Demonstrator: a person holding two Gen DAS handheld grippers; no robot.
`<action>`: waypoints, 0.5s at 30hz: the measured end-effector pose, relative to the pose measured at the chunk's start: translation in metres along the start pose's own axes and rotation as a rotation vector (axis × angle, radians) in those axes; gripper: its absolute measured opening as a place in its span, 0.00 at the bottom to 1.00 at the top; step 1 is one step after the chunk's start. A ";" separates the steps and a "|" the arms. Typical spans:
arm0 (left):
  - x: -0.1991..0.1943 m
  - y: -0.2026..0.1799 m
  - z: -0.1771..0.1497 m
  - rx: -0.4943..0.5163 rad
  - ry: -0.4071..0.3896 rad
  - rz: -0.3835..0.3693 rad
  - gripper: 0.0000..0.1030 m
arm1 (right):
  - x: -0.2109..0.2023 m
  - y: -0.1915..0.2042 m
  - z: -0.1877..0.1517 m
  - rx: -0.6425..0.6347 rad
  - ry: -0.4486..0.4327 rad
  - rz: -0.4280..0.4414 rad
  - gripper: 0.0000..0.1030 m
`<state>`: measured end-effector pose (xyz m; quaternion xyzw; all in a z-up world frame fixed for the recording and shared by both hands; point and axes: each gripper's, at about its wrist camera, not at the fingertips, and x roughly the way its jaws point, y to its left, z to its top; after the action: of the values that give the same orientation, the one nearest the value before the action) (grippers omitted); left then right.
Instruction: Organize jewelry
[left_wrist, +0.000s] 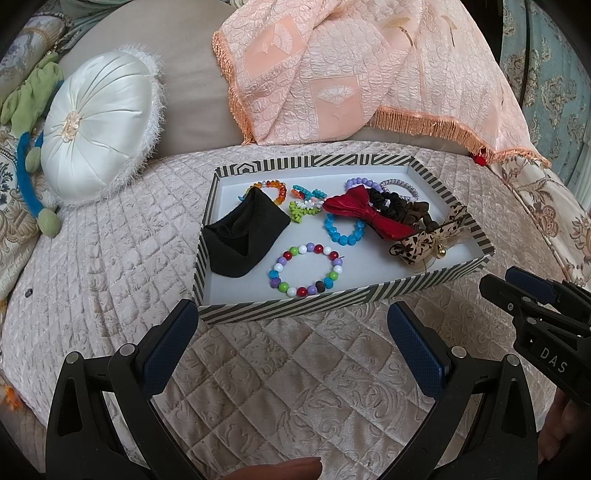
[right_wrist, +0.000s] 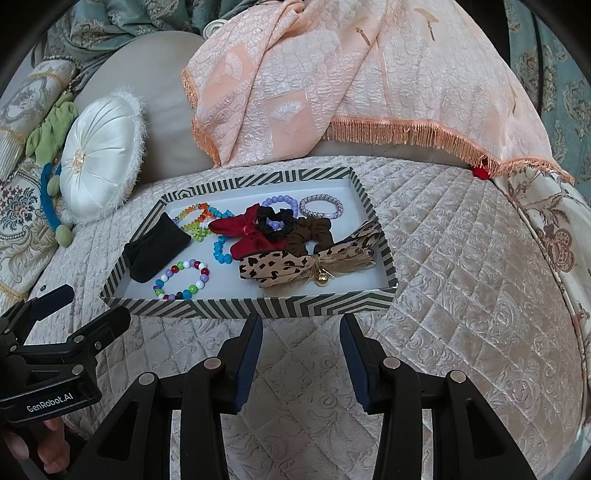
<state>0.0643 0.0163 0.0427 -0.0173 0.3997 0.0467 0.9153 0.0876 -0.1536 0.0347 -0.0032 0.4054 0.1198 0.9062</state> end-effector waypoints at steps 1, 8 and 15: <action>0.000 0.000 0.000 0.000 0.000 0.000 1.00 | 0.000 0.000 0.000 -0.001 0.001 0.000 0.40; 0.000 0.000 0.000 0.000 0.001 0.001 1.00 | 0.000 0.002 -0.001 -0.010 0.001 -0.002 0.40; 0.000 0.000 0.000 -0.002 0.001 0.000 1.00 | 0.000 0.004 -0.001 -0.020 -0.005 -0.004 0.40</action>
<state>0.0646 0.0166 0.0426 -0.0181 0.4001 0.0468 0.9151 0.0860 -0.1497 0.0346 -0.0131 0.4020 0.1220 0.9074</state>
